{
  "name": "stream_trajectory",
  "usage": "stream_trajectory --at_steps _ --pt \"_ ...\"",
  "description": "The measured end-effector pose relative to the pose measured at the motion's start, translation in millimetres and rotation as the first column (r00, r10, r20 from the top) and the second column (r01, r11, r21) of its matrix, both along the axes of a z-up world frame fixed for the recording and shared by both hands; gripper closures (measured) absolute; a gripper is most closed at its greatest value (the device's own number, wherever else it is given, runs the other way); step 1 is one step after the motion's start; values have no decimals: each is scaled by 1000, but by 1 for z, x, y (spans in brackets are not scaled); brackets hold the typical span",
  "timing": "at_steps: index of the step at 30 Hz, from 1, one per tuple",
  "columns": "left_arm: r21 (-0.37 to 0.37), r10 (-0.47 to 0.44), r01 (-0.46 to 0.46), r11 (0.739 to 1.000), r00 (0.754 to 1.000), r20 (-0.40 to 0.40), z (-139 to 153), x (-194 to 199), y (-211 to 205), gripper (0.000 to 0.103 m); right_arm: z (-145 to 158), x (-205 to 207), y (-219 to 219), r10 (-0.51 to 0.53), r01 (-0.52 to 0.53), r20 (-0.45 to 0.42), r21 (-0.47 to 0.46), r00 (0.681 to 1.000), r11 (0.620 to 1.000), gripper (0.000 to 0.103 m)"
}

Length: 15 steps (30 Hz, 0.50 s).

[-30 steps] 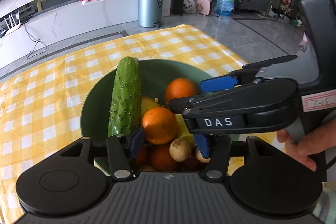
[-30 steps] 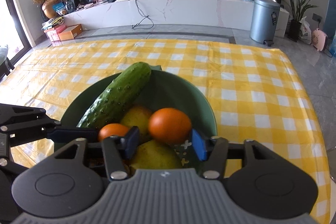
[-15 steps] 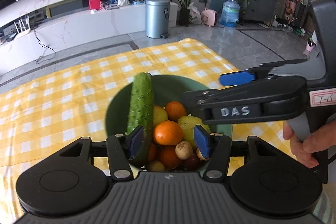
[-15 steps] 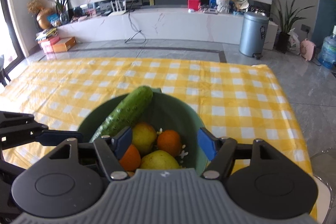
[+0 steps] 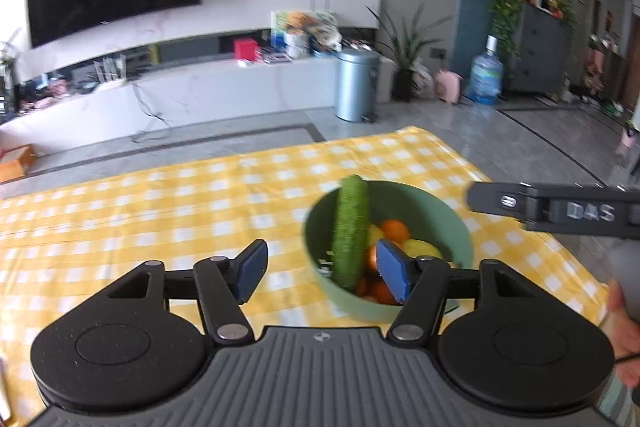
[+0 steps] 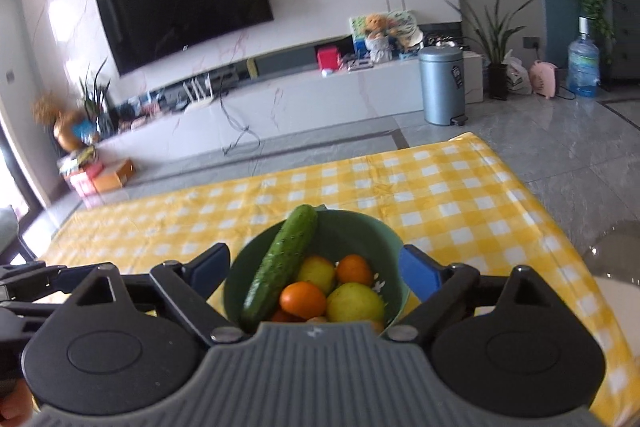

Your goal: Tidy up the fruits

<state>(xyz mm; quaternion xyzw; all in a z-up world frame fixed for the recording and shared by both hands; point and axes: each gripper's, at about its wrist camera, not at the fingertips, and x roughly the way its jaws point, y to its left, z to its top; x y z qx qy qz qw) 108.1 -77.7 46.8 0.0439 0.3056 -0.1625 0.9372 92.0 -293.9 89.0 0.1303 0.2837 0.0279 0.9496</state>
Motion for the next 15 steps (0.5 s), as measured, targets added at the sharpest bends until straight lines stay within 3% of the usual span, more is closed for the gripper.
stream_trajectory --at_steps 8,15 --pt "-27 114 -112 993 988 101 11 -30 33 15 0 -52 34 -41 43 74 -25 996 999 10" --pt "-35 159 -156 987 972 174 7 -47 46 12 -10 -85 68 -41 60 150 -127 988 990 4"
